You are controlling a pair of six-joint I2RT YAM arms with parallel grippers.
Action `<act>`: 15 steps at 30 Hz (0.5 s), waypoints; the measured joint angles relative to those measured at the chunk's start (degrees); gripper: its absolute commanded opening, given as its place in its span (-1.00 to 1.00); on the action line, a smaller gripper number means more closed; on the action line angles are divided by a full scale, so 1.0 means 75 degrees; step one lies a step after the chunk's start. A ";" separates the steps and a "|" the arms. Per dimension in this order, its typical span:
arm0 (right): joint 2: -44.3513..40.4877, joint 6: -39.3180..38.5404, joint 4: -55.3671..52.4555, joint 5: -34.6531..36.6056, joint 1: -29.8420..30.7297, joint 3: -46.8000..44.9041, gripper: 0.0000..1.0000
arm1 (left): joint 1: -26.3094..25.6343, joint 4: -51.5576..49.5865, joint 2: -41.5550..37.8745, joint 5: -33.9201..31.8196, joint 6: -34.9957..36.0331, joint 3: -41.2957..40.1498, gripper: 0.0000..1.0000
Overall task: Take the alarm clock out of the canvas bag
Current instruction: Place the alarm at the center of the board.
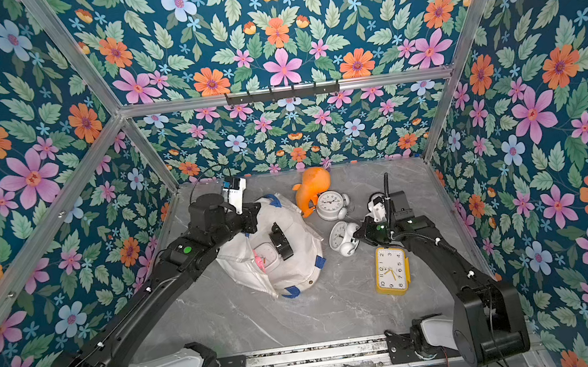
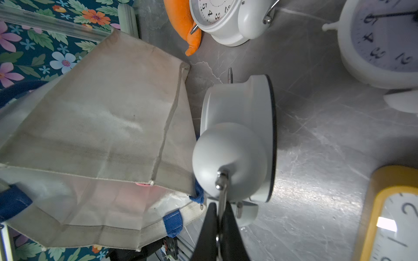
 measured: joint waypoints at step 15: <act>0.0831 0.1003 0.0761 -0.0507 -0.0790 -0.0530 -1.00 | 0.0012 0.0055 0.0061 -0.0009 0.0003 0.0003 -1.00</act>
